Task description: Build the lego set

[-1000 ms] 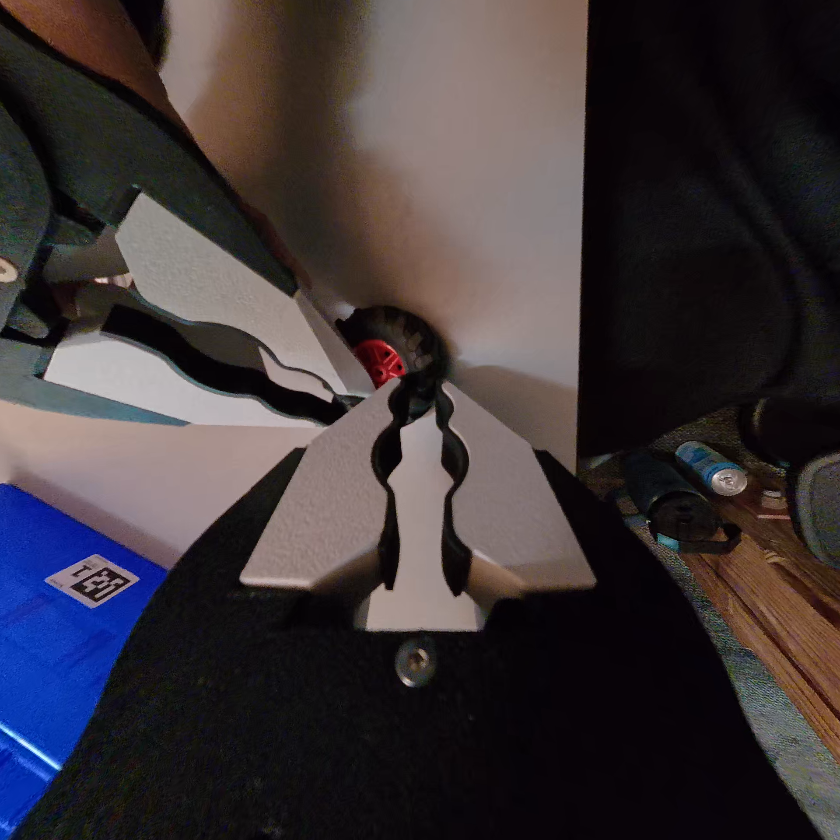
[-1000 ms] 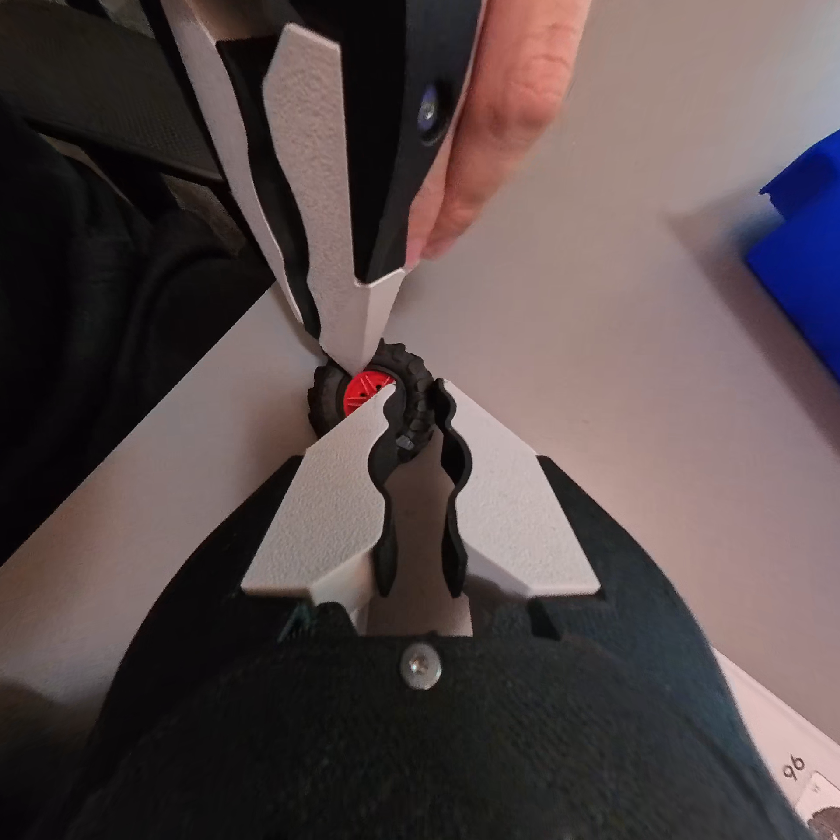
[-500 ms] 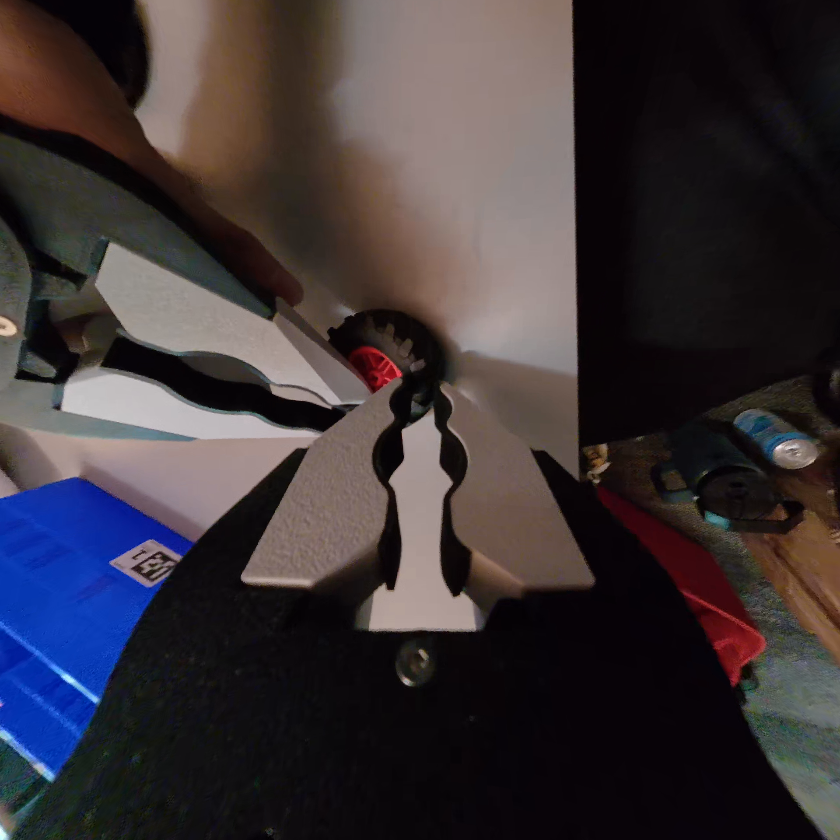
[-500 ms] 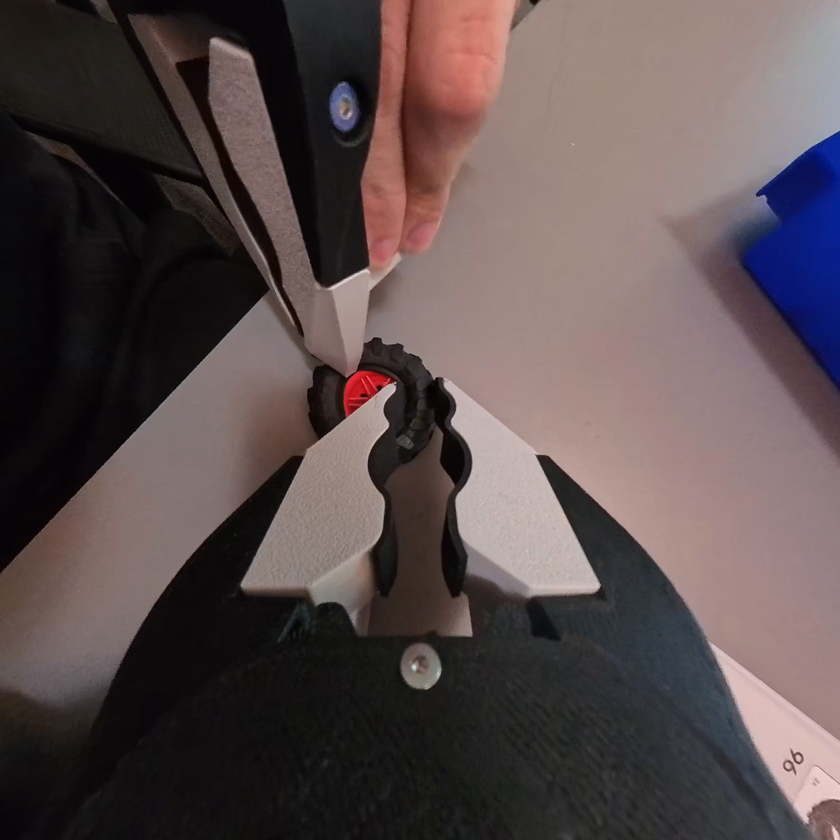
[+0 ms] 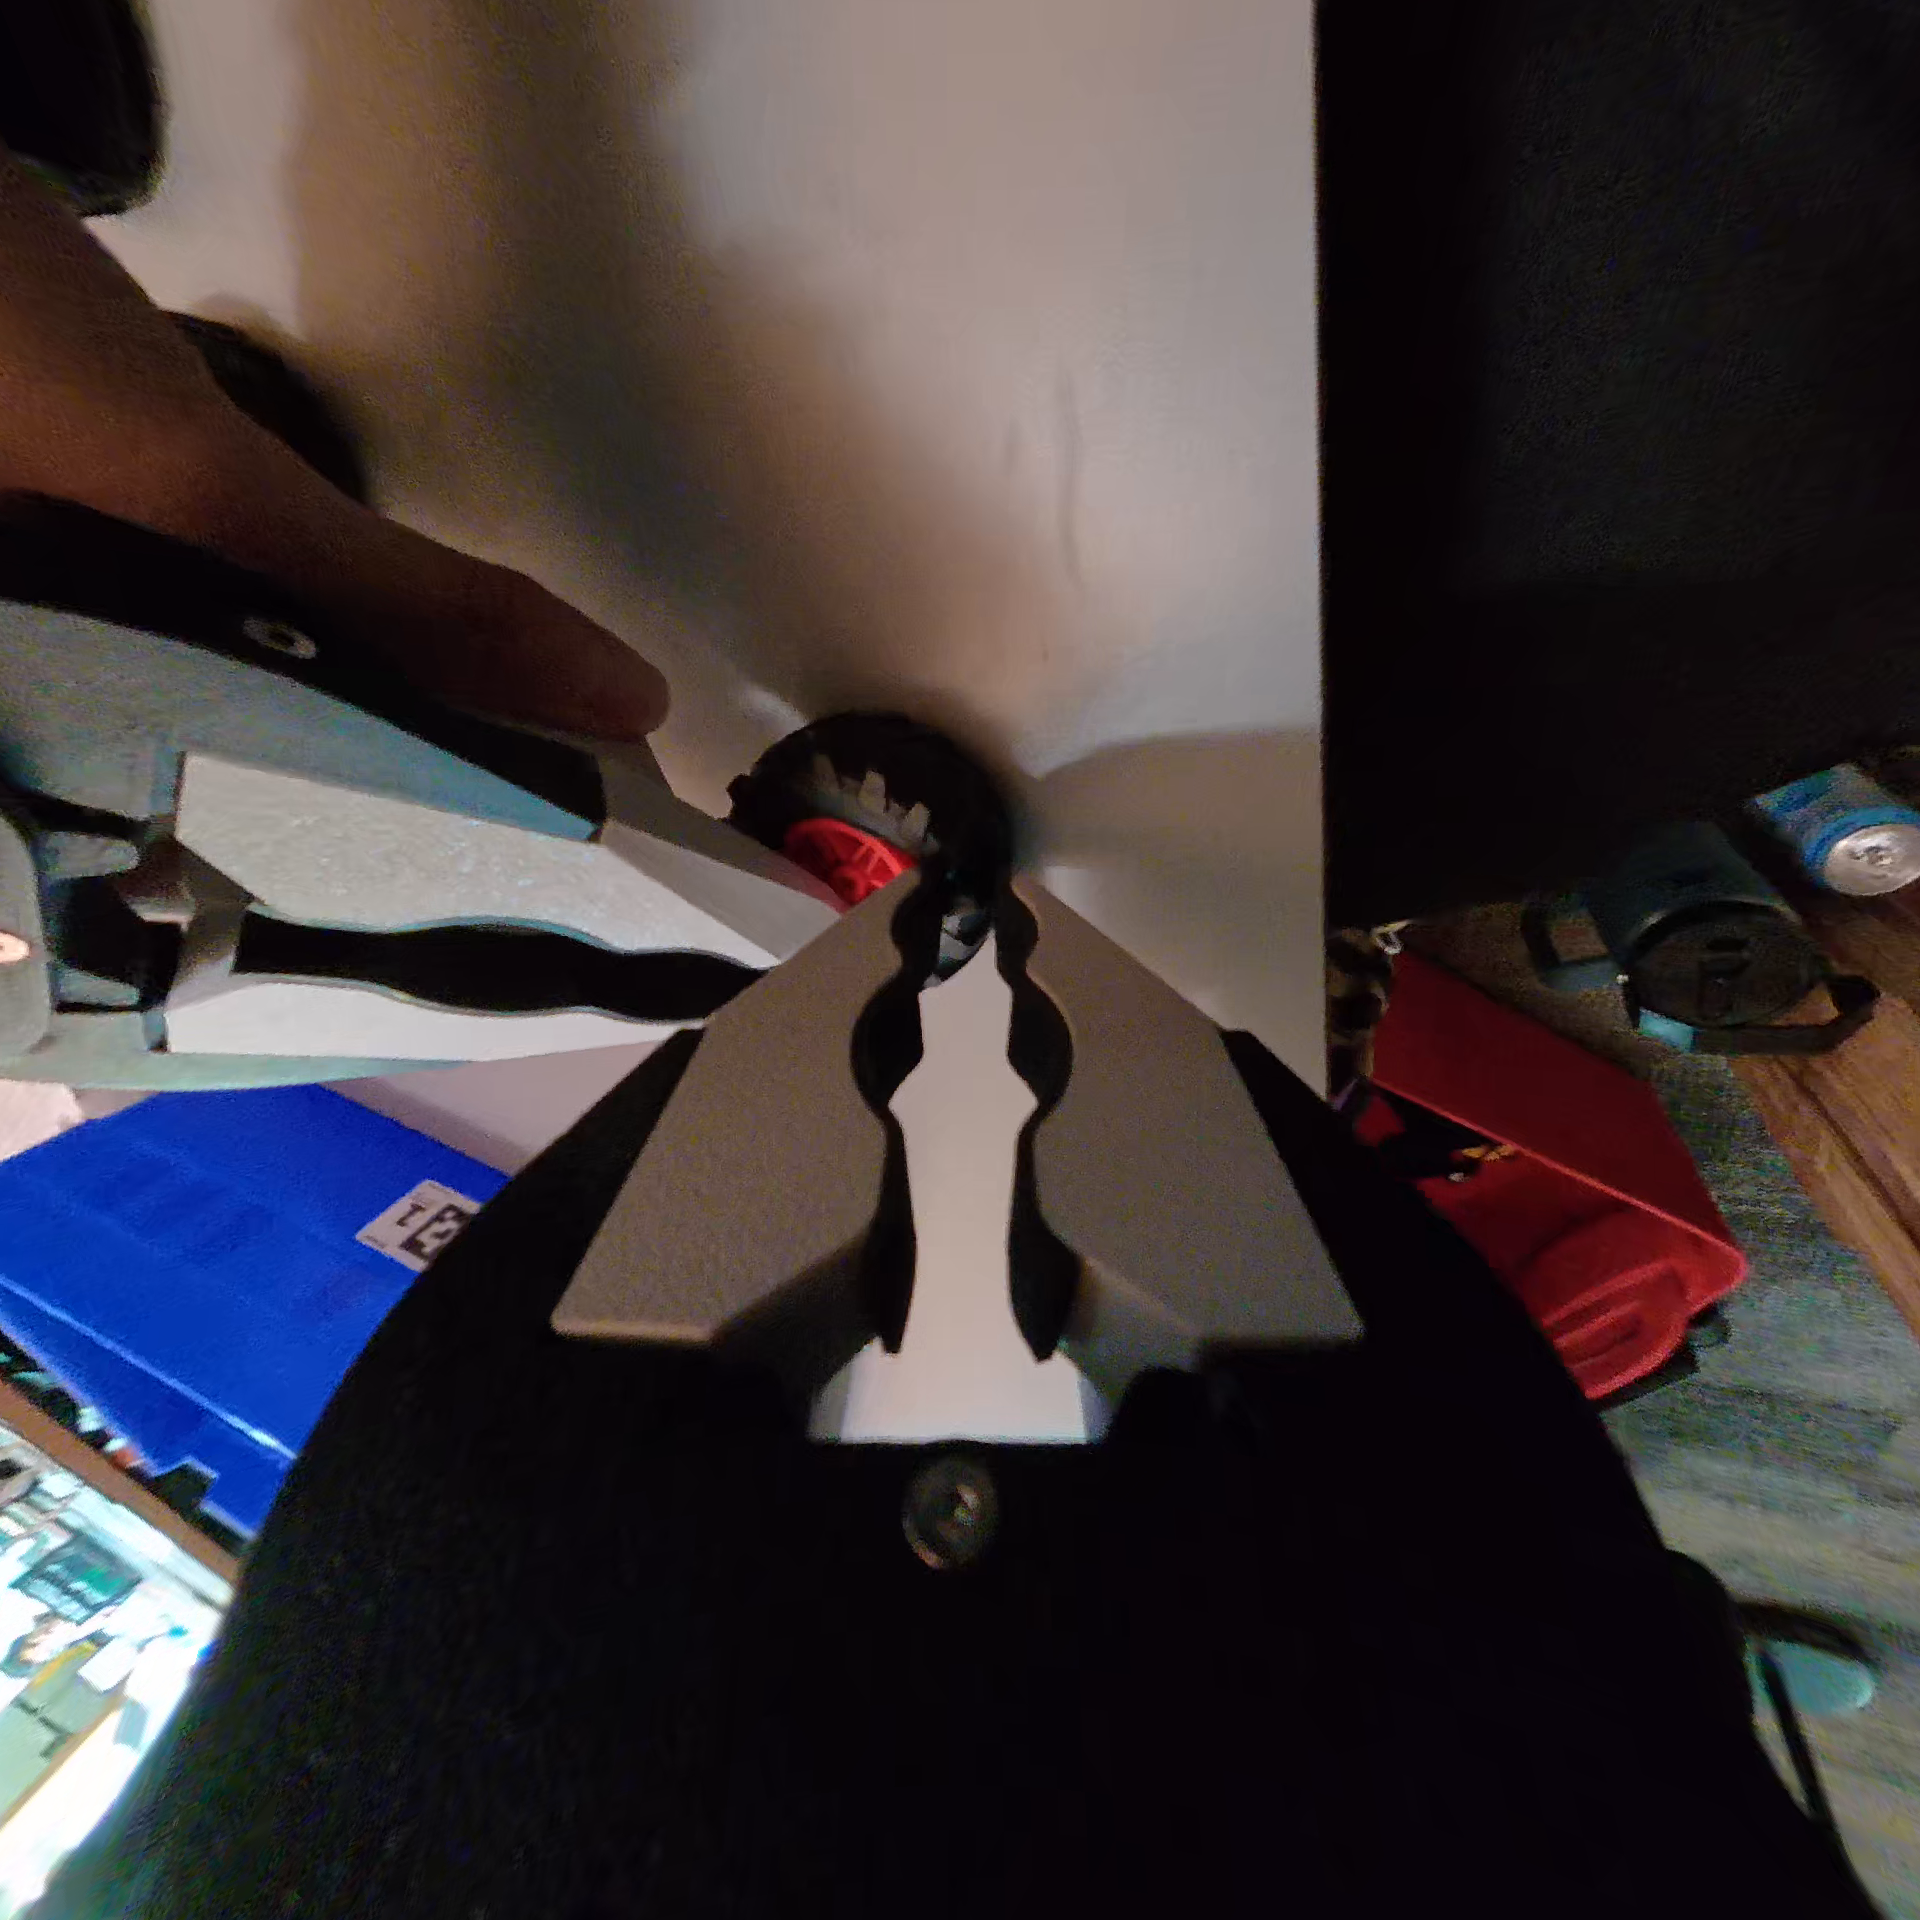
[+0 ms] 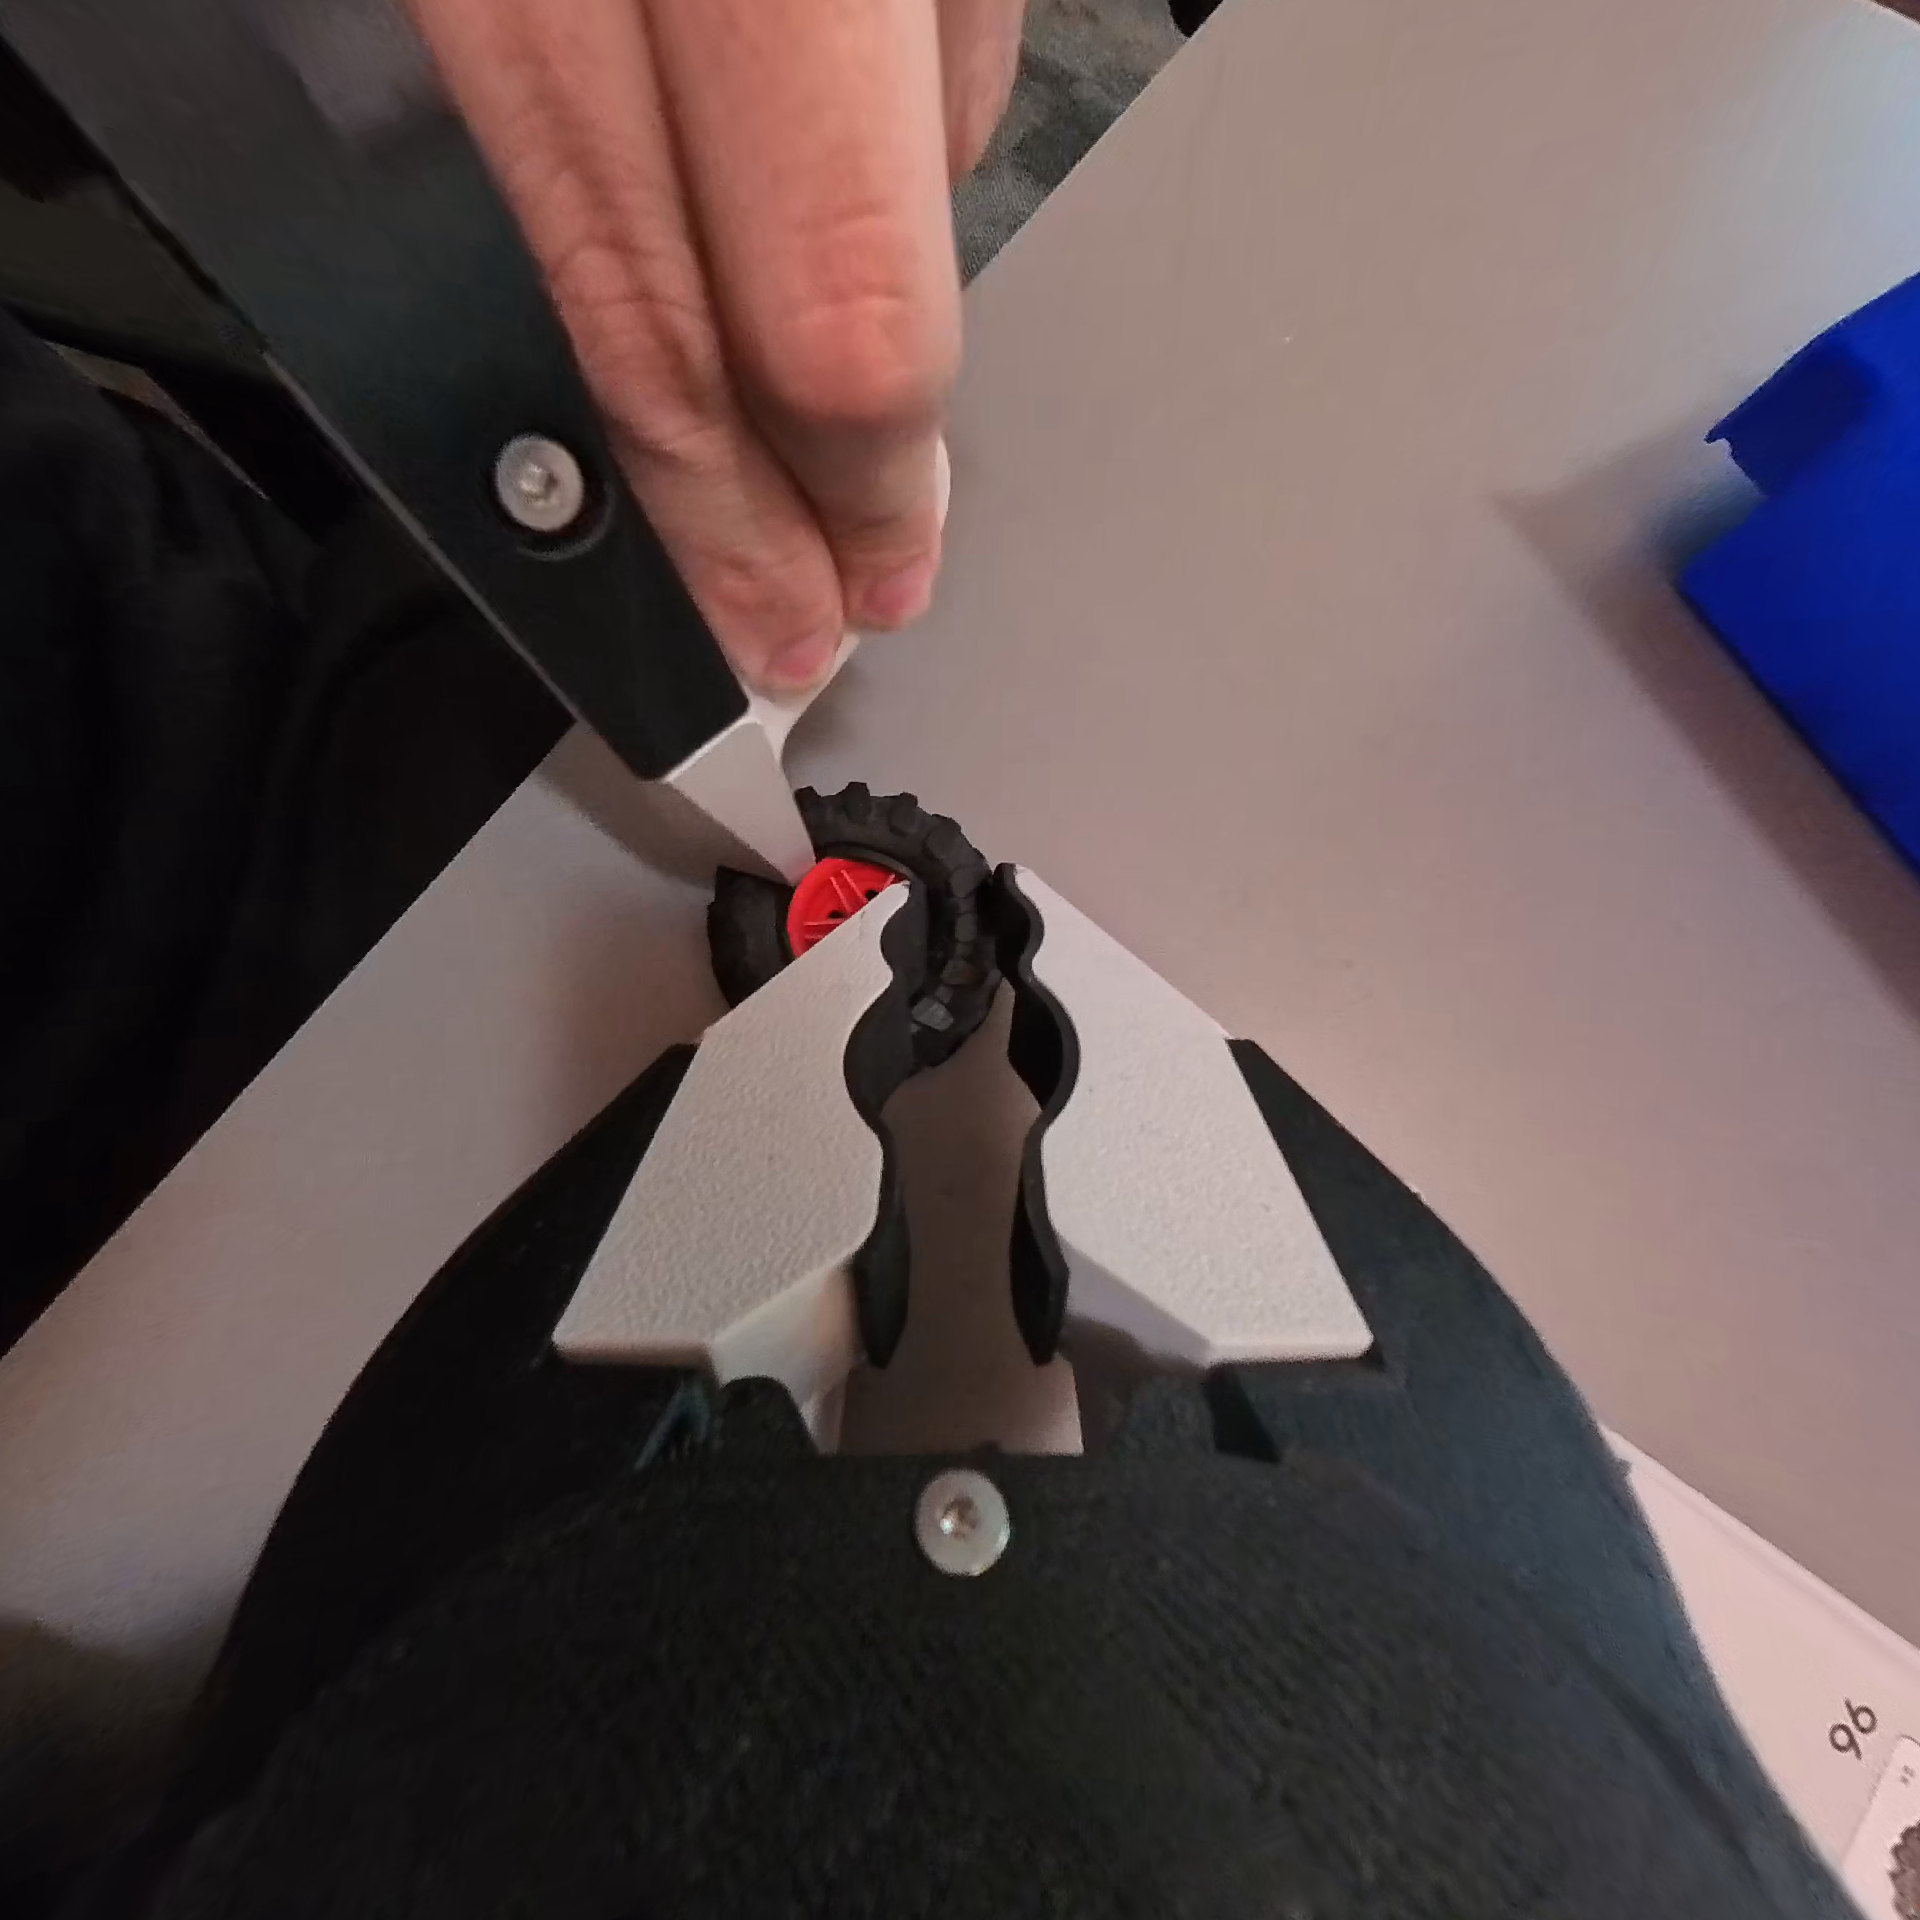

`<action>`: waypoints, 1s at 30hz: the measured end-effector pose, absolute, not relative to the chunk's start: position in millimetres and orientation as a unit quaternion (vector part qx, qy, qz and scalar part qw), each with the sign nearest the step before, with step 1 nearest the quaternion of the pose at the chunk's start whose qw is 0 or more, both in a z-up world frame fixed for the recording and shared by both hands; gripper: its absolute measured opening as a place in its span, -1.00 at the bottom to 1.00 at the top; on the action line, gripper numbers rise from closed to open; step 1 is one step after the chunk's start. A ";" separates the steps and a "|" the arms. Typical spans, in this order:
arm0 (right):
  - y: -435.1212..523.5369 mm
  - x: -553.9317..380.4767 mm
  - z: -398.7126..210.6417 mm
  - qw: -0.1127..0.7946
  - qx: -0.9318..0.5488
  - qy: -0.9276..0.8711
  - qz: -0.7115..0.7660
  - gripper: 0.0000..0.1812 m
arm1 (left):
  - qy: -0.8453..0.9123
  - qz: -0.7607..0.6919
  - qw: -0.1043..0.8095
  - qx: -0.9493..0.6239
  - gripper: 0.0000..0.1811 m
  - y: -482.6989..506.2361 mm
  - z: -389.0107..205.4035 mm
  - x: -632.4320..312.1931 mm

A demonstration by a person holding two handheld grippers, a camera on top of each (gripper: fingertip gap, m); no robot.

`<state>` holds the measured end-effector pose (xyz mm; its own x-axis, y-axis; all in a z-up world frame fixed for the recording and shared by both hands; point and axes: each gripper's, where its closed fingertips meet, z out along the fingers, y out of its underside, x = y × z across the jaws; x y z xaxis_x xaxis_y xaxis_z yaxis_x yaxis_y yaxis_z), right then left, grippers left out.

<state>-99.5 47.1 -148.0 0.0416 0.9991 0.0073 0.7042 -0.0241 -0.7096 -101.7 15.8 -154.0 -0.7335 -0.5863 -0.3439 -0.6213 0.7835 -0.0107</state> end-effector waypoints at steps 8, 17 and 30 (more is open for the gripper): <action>47.6 -98.0 -145.5 0.291 -0.663 -0.641 0.254 -0.86 | 0.922 -0.006 0.140 -0.360 -0.93 15.2 -153.1 -101.5; 51.2 -78.2 -128.9 0.303 -0.689 -0.606 0.256 -0.45 | 0.911 -0.054 0.117 -0.392 -0.92 13.8 -151.7 -100.3; 23.8 -88.9 -160.2 0.240 -0.680 -0.634 0.278 -0.28 | 0.857 -0.104 0.131 -0.487 -0.92 11.2 -151.0 -96.8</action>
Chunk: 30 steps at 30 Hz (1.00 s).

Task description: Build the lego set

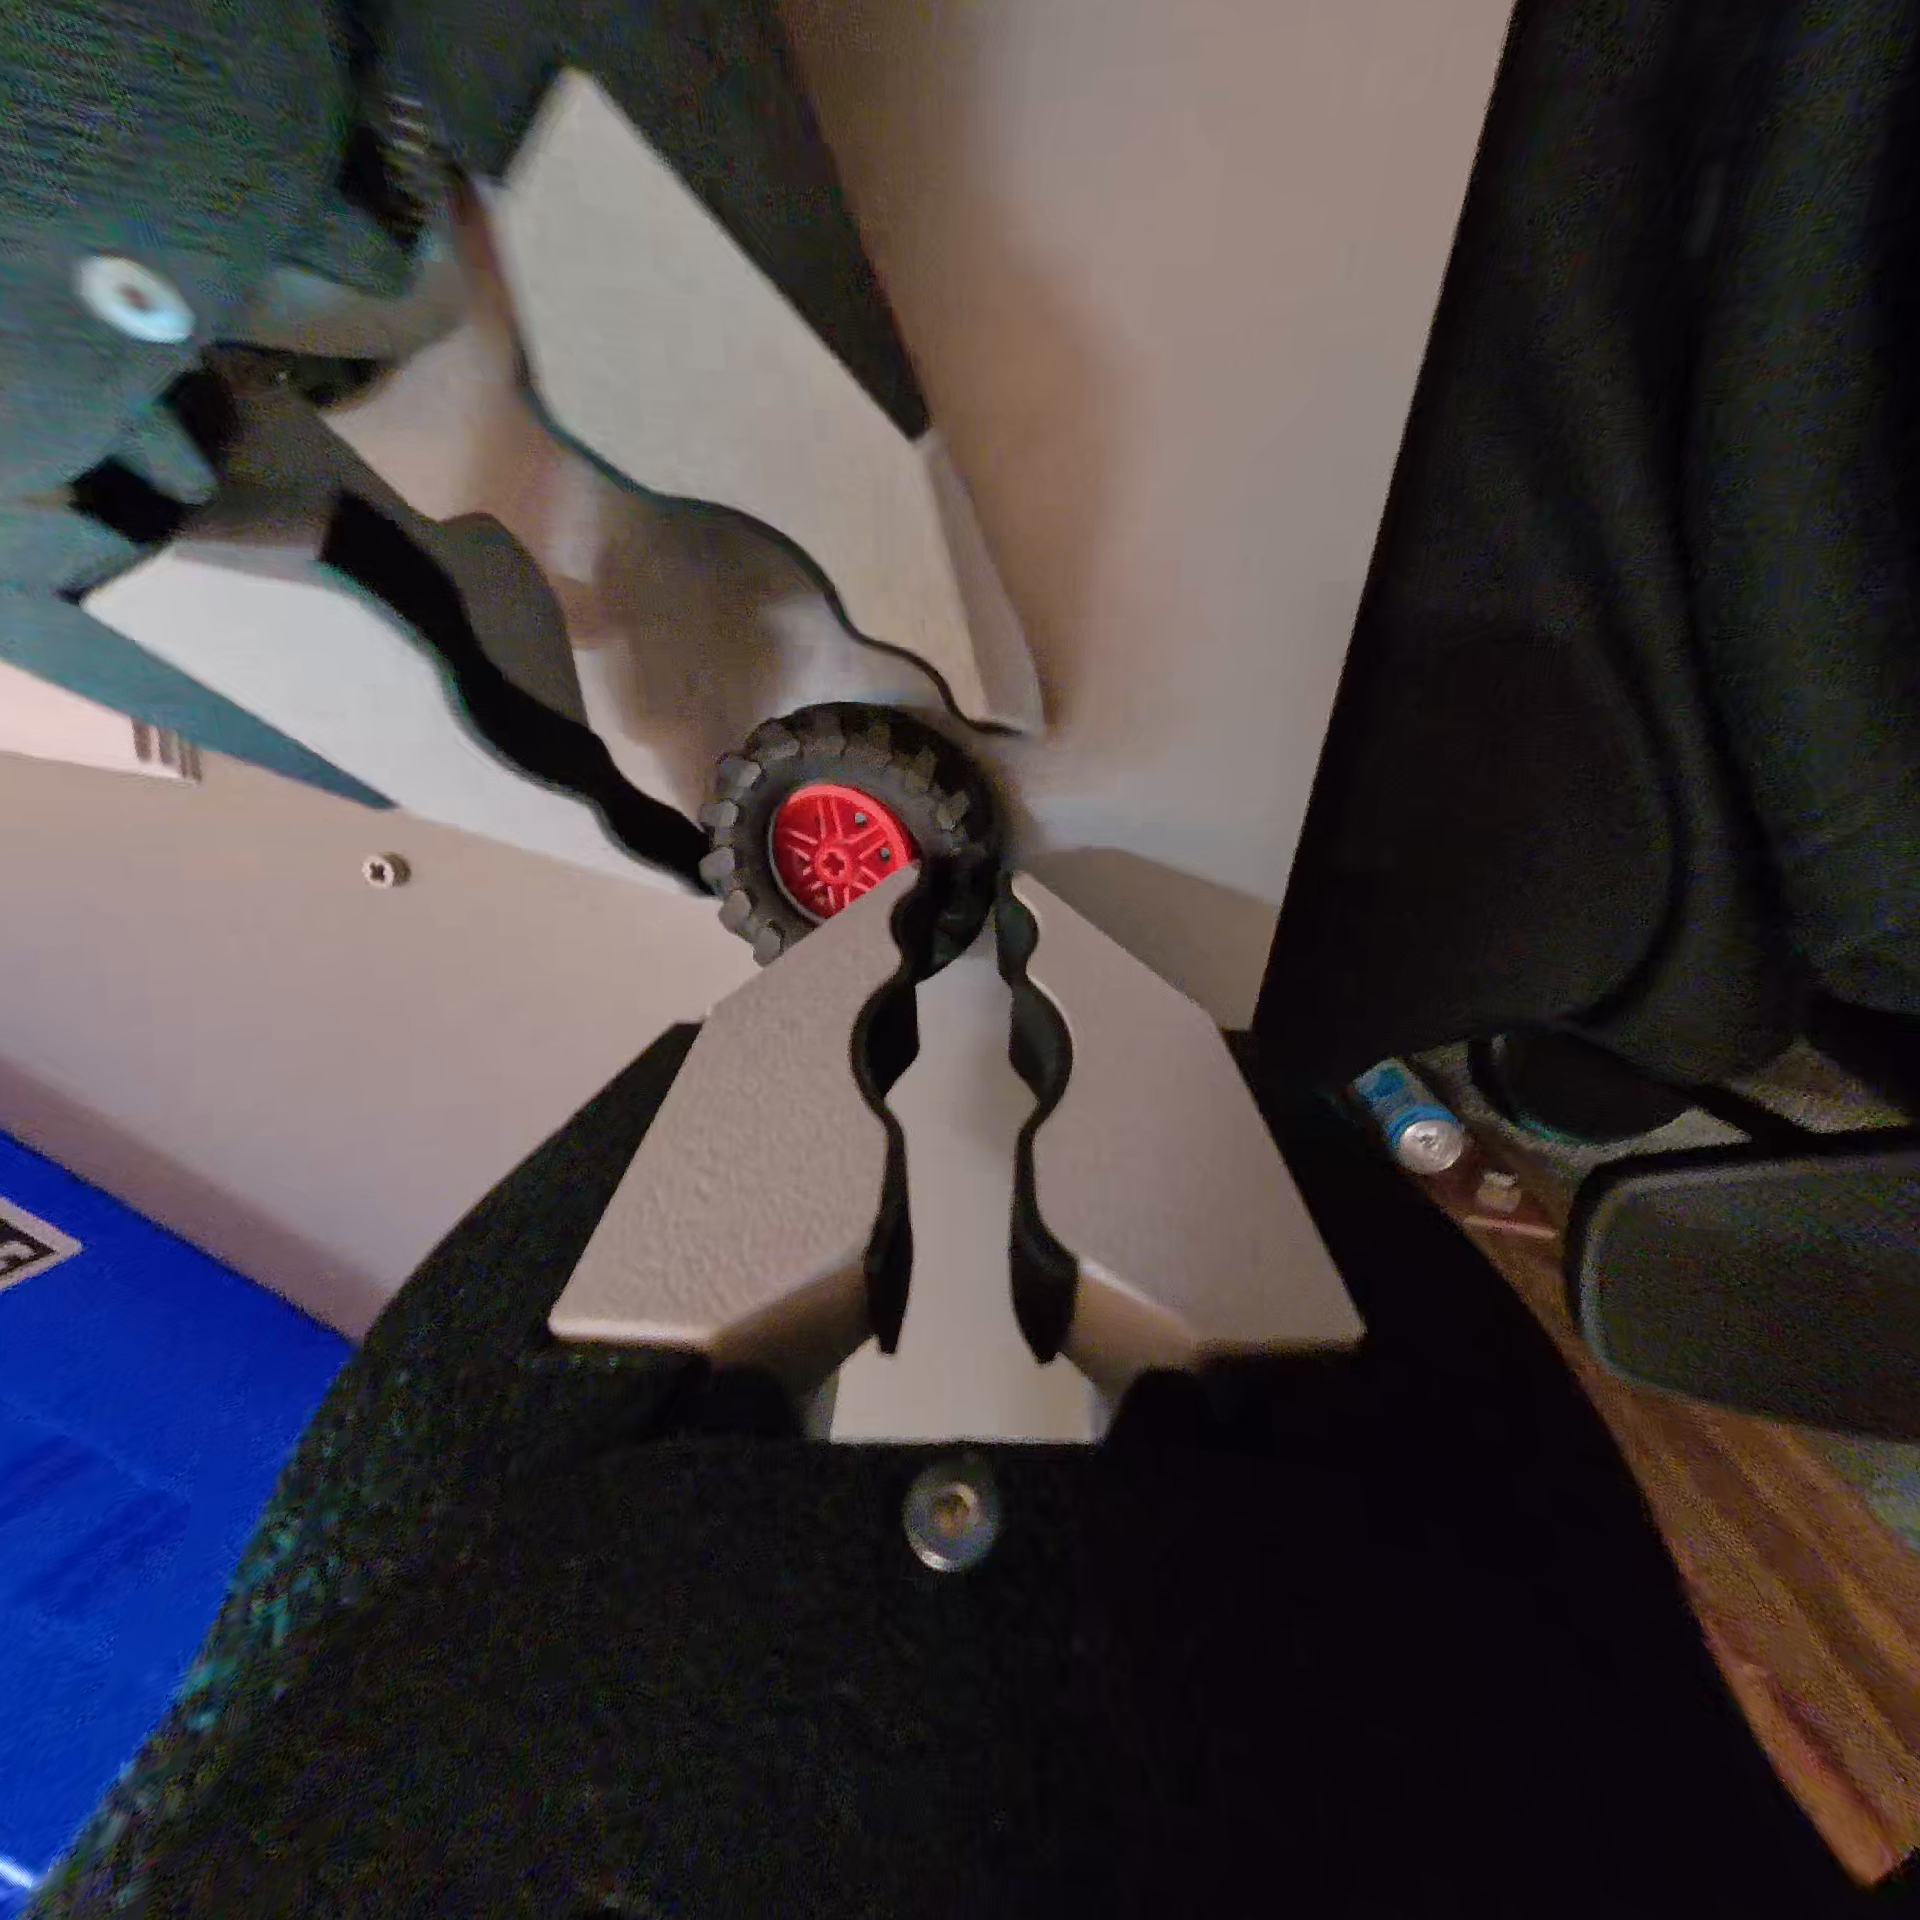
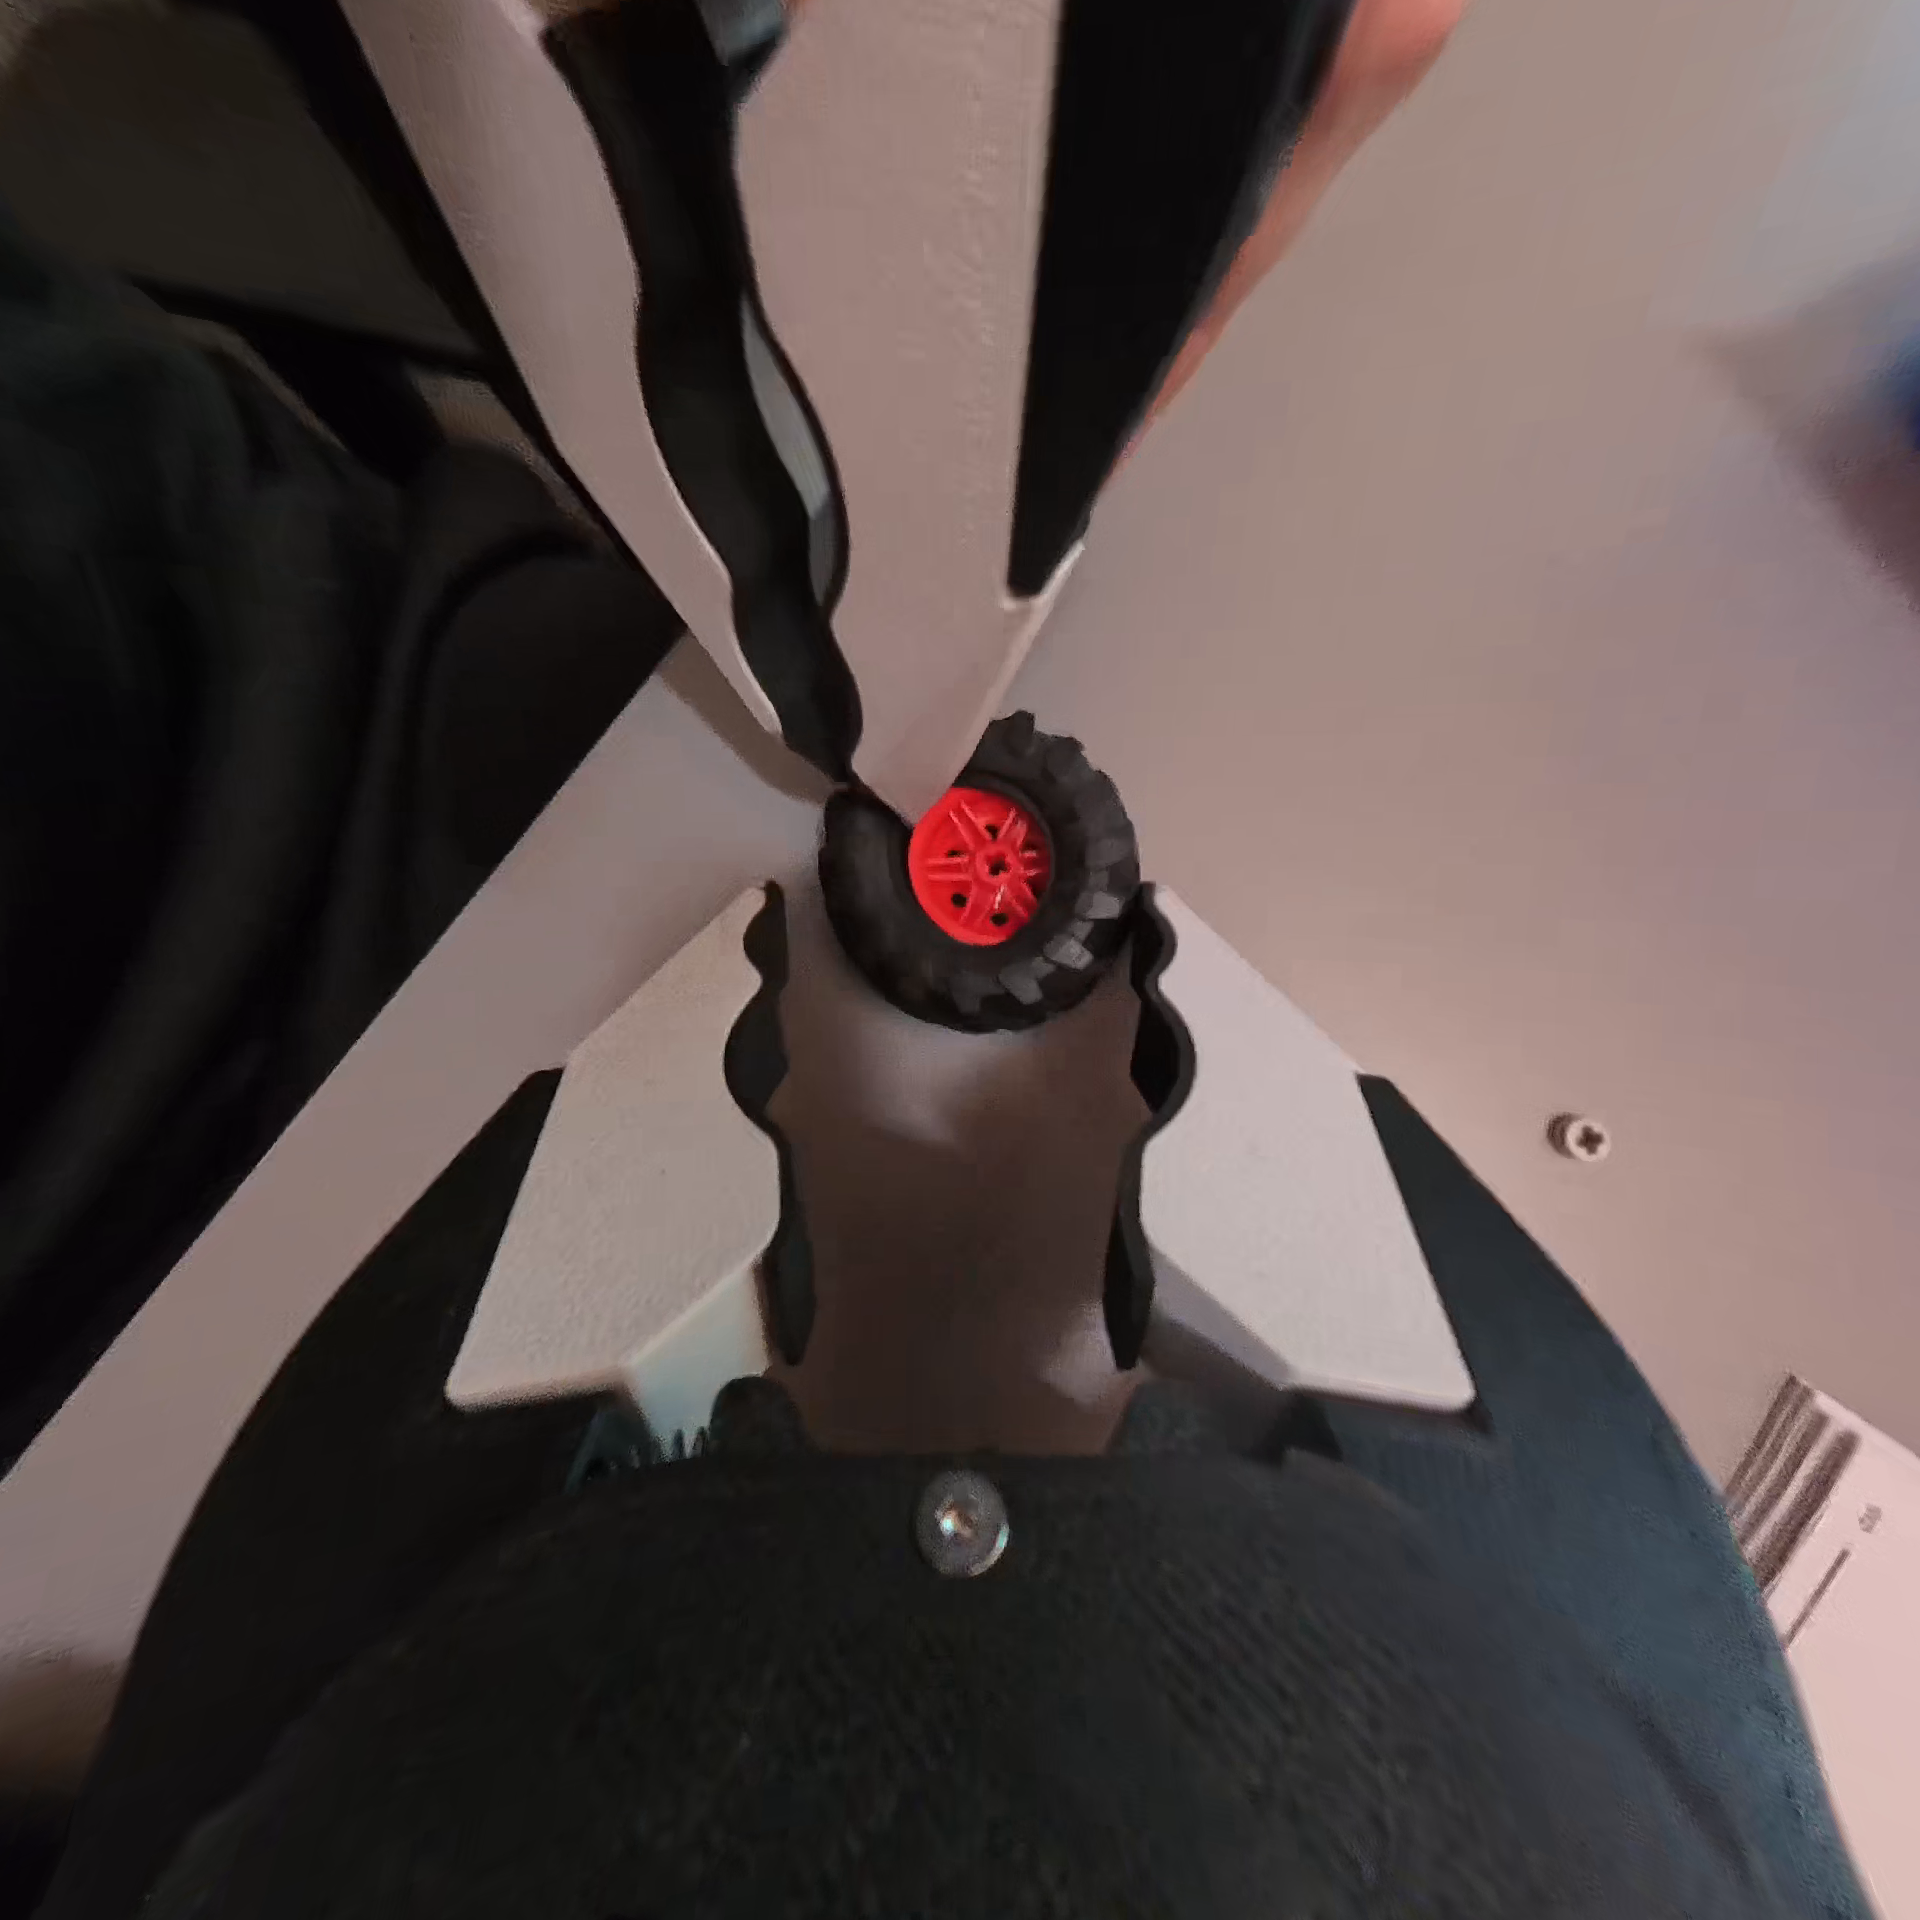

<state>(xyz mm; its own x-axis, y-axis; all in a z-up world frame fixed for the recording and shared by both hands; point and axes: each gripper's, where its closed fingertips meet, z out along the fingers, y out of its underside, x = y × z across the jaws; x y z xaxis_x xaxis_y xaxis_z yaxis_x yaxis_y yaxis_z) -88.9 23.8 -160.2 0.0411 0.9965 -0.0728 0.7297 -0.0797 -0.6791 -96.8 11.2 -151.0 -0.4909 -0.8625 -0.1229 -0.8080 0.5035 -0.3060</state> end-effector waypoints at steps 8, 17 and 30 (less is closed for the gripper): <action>27.3 -87.5 -162.8 0.258 -0.662 -0.659 0.248 -0.38 | 0.802 -0.096 0.180 -0.562 -0.92 10.0 -149.1 -92.9; -22.2 -51.3 -161.8 0.212 -0.634 -0.707 0.229 -0.38 | 0.773 -0.089 0.222 -0.588 -0.92 -38.9 -147.1 -56.6; -35.2 -67.2 -159.5 0.333 -0.632 -0.650 0.259 -0.20 | 0.717 -0.151 0.262 -0.628 -0.93 -51.0 -147.0 -38.5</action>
